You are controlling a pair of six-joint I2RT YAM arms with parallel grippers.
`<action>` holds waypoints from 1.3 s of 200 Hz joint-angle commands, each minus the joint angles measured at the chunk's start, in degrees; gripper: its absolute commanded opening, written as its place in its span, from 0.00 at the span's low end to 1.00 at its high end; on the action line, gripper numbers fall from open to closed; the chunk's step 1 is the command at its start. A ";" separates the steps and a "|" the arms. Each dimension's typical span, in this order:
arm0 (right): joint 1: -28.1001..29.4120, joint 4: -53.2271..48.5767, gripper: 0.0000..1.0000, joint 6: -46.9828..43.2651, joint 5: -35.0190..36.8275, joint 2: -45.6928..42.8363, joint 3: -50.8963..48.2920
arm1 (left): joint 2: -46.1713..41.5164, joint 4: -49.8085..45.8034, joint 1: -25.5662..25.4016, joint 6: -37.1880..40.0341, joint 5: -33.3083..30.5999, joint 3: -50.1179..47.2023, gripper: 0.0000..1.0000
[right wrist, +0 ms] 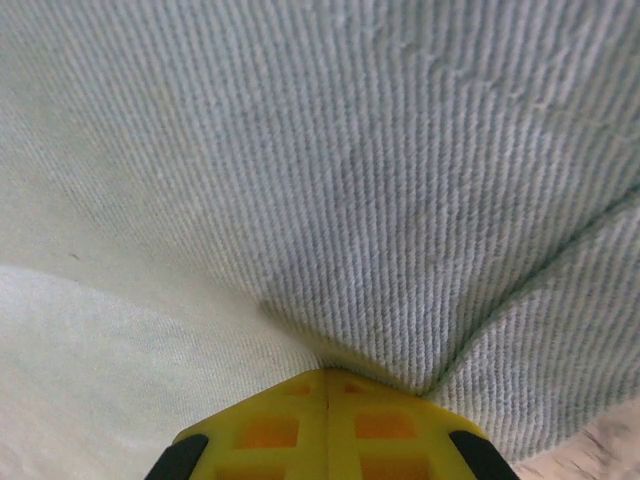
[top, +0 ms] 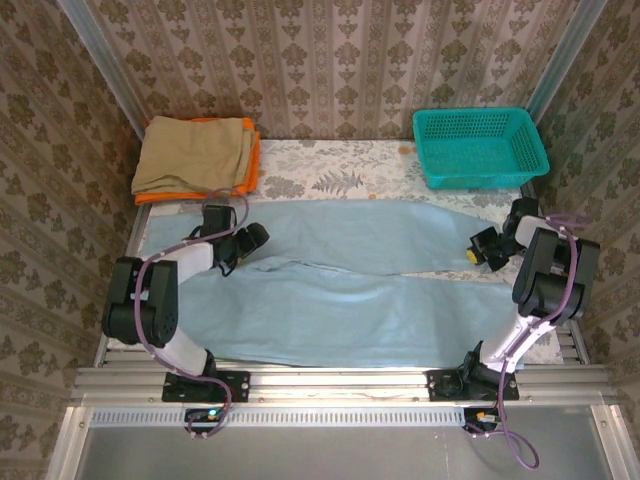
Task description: Fold and stack the trousers
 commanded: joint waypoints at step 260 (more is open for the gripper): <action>29.83 -27.28 0.39 -30.36 33.69 25.99 45.99 | -9.06 -5.70 4.07 0.54 5.02 -2.63 0.75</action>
